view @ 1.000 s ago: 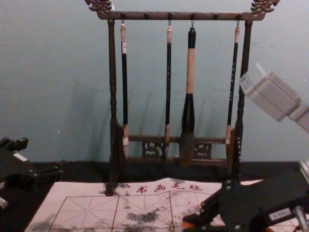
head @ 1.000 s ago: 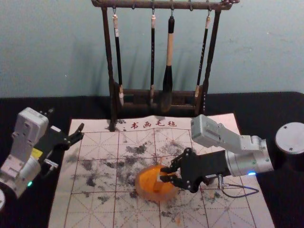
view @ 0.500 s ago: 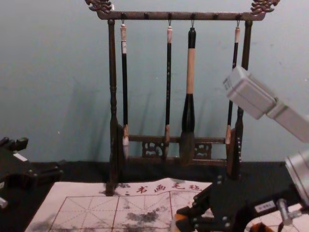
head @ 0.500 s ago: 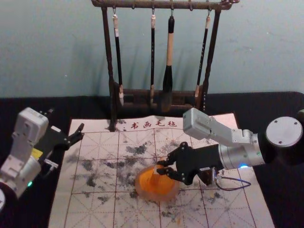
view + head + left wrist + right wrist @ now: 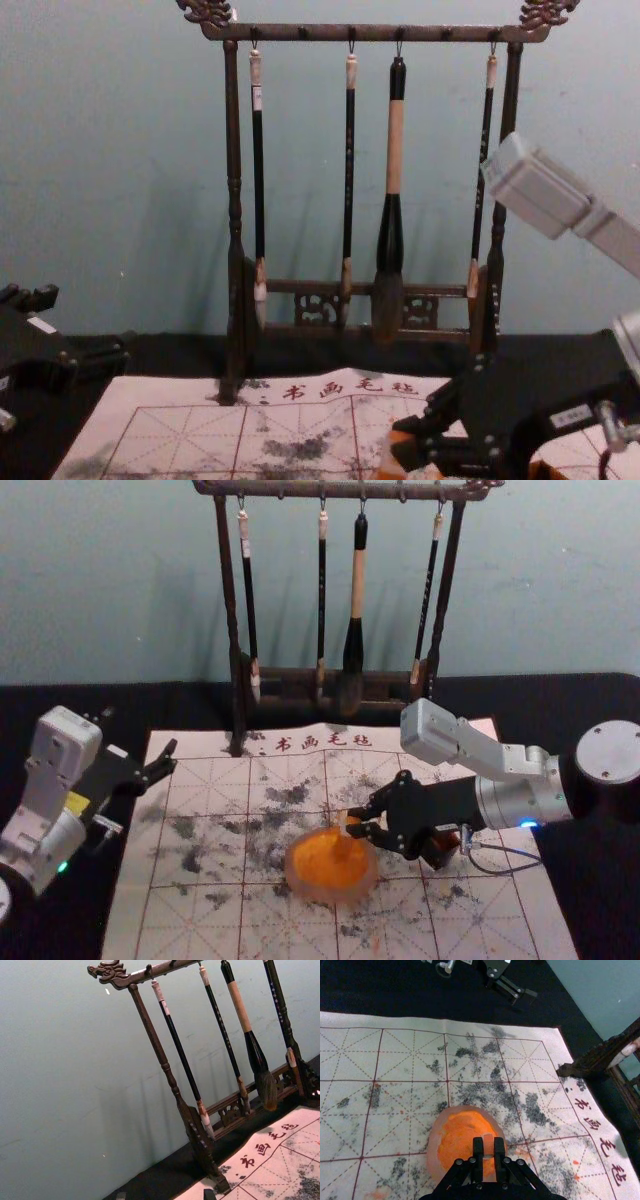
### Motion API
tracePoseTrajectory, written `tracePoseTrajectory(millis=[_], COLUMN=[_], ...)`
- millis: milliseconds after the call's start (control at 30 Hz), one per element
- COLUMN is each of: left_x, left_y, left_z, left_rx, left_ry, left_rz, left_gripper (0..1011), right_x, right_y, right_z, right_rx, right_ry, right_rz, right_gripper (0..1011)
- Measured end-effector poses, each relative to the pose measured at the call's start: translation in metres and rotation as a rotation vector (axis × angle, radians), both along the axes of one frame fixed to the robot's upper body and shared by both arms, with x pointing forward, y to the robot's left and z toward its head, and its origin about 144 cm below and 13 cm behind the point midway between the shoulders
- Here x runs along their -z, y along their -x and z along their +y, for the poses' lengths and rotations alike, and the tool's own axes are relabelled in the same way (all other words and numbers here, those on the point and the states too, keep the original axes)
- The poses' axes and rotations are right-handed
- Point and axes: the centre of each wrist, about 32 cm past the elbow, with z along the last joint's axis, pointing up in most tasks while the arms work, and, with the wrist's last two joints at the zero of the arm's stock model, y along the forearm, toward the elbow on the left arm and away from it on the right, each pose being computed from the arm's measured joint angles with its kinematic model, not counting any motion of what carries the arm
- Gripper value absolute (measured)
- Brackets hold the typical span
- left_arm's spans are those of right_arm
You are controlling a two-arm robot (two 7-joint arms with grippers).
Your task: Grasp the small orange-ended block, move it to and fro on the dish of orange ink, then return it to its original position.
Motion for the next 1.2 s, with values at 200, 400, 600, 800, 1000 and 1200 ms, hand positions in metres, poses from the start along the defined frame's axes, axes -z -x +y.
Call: tracePoseTrajectory(millis=[200,400,600,800,1000,1200], left_x=[0.000,0.000,0.000,0.000,0.000,0.000], left_y=[0.000,0.000,0.000,0.000,0.000,0.000], left_z=[0.000,0.000,0.000,0.000,0.000,0.000], left_rx=[0.000,0.000,0.000,0.000,0.000,0.000], left_ry=[0.000,0.000,0.000,0.000,0.000,0.000], left_rz=[0.000,0.000,0.000,0.000,0.000,0.000], left_gripper=[1001,1001,1001,1001,1001,1001], right_x=[-0.001,0.000,0.001,0.002,0.003,0.004], right_y=[0.007,0.014,0.021,0.024,0.023,0.019], right_z=[-0.007,-0.011,-0.012,-0.009,-0.003,0.004], right_rx=[0.000,-0.014,-0.038,-0.057,-0.068,-0.072], right_ry=[-0.007,-0.018,-0.021,-0.021,-0.025,-0.024], right_rz=[0.006,0.019,0.032,0.037,0.038,0.036], right_gripper=[104,104,104,104,104,104])
